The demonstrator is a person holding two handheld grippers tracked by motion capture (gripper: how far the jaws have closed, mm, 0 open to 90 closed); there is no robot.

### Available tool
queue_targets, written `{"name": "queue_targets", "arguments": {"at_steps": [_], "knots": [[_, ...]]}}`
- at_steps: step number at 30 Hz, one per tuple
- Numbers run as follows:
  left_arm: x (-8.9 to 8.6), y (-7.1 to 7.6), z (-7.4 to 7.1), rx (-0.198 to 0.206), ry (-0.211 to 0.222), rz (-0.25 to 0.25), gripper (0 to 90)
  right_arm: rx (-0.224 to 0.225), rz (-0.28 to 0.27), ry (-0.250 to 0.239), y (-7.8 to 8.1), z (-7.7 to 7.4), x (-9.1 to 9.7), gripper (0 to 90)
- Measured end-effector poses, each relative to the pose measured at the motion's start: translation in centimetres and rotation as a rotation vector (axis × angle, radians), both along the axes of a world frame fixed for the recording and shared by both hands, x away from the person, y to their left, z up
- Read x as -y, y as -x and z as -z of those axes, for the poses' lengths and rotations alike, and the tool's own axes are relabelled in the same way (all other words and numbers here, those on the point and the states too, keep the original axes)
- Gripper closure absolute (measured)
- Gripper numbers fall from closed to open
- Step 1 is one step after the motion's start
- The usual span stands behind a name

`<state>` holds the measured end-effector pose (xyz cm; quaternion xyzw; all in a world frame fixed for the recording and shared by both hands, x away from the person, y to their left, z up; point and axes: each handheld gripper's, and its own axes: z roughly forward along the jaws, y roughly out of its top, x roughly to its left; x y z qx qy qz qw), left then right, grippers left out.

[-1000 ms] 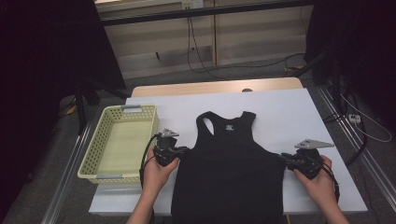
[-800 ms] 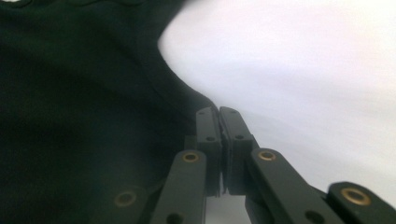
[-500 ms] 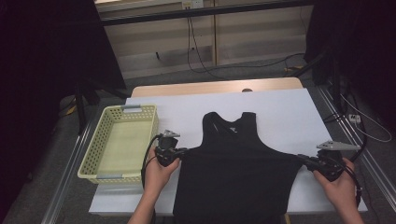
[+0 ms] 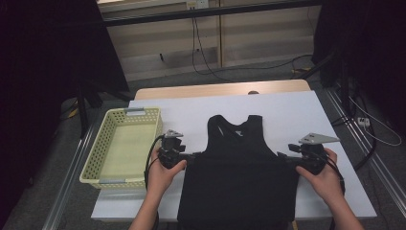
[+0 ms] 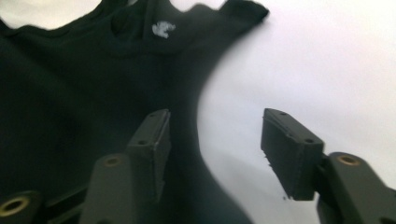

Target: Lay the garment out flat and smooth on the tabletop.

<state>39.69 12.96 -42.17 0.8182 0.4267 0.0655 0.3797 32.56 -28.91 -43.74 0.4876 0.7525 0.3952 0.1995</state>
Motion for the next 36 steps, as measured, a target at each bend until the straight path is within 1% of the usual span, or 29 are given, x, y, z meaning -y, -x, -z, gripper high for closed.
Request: {"name": "queue_targets", "arguments": {"at_steps": [1,2,3,5,6,7,8,9,10,11,13,15,17,18,20,21,22,23,24,25,28,29,30,31,33,34,35,36], "knots": [[0.0,0.0,0.1,-0.004,-0.013,0.006,22.9,0.001,-0.001,0.005,-0.5,0.0,-0.5,41.1],[0.1,-0.1,0.2,0.001,-0.023,0.009,22.2,-0.001,-0.007,0.008,-1.1,0.0,-0.9,41.0],[0.1,-0.1,0.3,-0.003,-0.025,0.01,20.3,-0.004,-0.012,0.013,-1.6,0.0,-1.3,41.0],[0.1,-0.2,0.4,0.002,-0.028,0.012,17.4,-0.004,-0.033,0.022,-2.8,-0.1,-2.2,40.7],[0.1,-0.2,0.4,0.001,-0.033,0.015,17.3,-0.008,-0.034,0.015,-3.2,-0.2,-2.4,40.5],[0.1,-0.1,0.5,0.004,-0.044,0.017,16.9,-0.013,-0.03,0.026,-3.8,-0.3,-2.6,40.2],[0.1,-0.1,0.6,0.009,-0.049,0.019,16.2,-0.01,-0.02,0.059,-4.5,-0.3,-2.9,40.2],[0.0,-0.2,0.6,0.01,-0.051,0.021,16.3,-0.006,-0.012,0.068,-4.9,-0.4,-3.0,40.2],[0.0,-0.2,0.6,0.007,-0.05,0.018,16.2,-0.004,-0.006,0.043,-5.4,-0.4,-3.1,40.4],[-0.1,-0.2,0.6,0.015,-0.049,0.018,15.7,-0.004,0.002,0.022,-5.8,-0.4,-3.2,40.8],[0.0,-0.2,0.4,0.017,-0.039,0.009,15.3,0.009,0.021,0.029,-6.6,-0.4,-3.4,43.0],[0.1,-0.3,0.4,0.02,-0.04,0.016,15.2,-0.007,0.038,0.012,-7.5,-0.2,-3.5,43.6],[0.2,-0.3,0.4,0.014,-0.046,0.027,15.2,-0.006,0.052,0.002,-8.5,-0.1,-3.6,45.7],[0.3,-0.4,0.4,0.017,-0.042,0.025,15.1,-0.011,0.056,0.0,-9.0,-0.1,-3.7,45.6],[0.5,-0.4,0.4,0.018,-0.048,0.038,14.5,-0.02,0.064,0.008,-9.9,0.0,-3.9,45.6],[0.7,-0.4,0.5,0.018,-0.042,0.032,14.5,-0.021,0.069,0.005,-10.3,0.0,-3.9,45.3],[0.8,-0.4,0.5,0.016,-0.045,0.044,14.5,-0.018,0.076,-0.014,-10.7,0.0,-4.0,45.4],[0.9,-0.4,0.6,0.016,-0.05,0.049,14.5,-0.017,0.073,-0.024,-11.0,0.0,-4.1,45.8],[1.0,-0.4,0.6,0.019,-0.048,0.049,14.5,-0.02,0.077,-0.015,-11.3,0.1,-4.3,46.1],[1.1,-0.4,0.6,0.017,-0.049,0.054,14.3,-0.031,0.084,-0.001,-11.6,0.4,-4.4,46.1],[1.2,-0.4,0.5,0.024,-0.045,0.067,13.0,-0.069,0.108,-0.007,-12.4,1.7,-4.5,48.2],[1.2,-0.4,0.5,0.029,-0.048,0.071,13.0,-0.074,0.121,-0.001,-12.6,2.0,-4.4,48.5],[1.2,-0.4,0.4,0.028,-0.046,0.069,13.0,-0.085,0.127,-0.023,-12.7,2.3,-4.4,51.2],[1.2,-0.4,0.4,0.031,-0.049,0.068,12.9,-0.094,0.117,-0.038,-12.8,2.5,-4.5,52.5],[1.1,-0.4,0.4,0.028,-0.044,0.067,12.9,-0.084,0.106,-0.016,-12.8,2.7,-4.9,54.4],[1.1,-0.4,0.4,0.031,-0.047,0.065,12.9,-0.079,0.097,0.002,-12.8,2.7,-5.2,56.0],[1.1,-0.4,0.4,0.034,-0.041,0.058,12.9,-0.07,0.09,0.03,-12.8,2.7,-5.4,58.2],[1.0,-0.4,0.3,0.031,-0.043,0.061,12.9,-0.068,0.084,0.044,-12.8,2.7,-5.6,63.6]]}}
